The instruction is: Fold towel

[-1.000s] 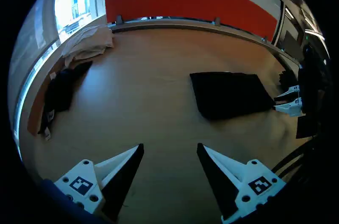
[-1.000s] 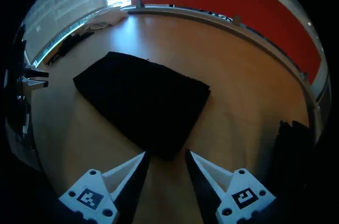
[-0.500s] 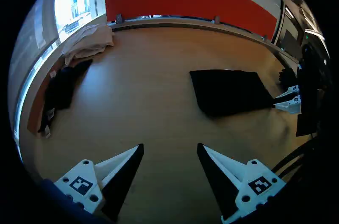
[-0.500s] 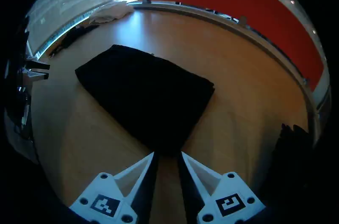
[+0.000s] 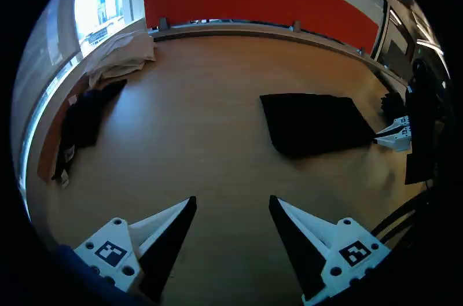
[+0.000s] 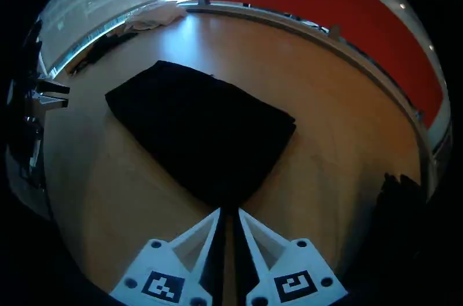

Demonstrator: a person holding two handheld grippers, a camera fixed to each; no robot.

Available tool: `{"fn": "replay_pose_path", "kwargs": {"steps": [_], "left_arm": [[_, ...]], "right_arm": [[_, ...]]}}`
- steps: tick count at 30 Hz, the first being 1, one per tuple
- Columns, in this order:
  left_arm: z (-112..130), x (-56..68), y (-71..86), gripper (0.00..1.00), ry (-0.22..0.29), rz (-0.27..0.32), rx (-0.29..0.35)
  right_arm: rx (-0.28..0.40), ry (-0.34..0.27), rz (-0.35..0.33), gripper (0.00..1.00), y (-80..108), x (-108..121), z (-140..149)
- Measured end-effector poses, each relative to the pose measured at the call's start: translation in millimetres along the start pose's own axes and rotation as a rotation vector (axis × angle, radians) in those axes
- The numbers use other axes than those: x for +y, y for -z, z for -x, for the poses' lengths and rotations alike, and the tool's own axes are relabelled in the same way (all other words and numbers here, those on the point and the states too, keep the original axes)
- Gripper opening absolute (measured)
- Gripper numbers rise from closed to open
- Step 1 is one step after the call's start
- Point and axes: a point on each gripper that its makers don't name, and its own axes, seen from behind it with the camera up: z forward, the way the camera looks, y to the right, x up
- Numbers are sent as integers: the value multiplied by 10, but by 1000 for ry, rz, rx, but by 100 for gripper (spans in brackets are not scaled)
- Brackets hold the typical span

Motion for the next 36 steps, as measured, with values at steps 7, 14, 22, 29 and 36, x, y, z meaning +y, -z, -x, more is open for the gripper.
{"fn": "replay_pose_path", "kwargs": {"steps": [7, 14, 22, 29, 36], "left_arm": [[-14, -9, 8, 93, 2, 1, 3], [-43, -53, 30, 93, 12, -2, 10], [-88, -66, 74, 93, 37, 1, 25], [-82, -69, 121, 93, 55, 5, 34], [-50, -60, 171, 93, 72, 15, 37]], "right_arm": [[7, 21, 5, 6, 27, 2, -50], [40, 51, 11, 5, 127, -13, -304], [104, 131, 15, 5, 273, -88, -874], [162, 230, 11, 5, 370, -241, -1404], [183, 282, -10, 5, 364, -438, -1666]]}}
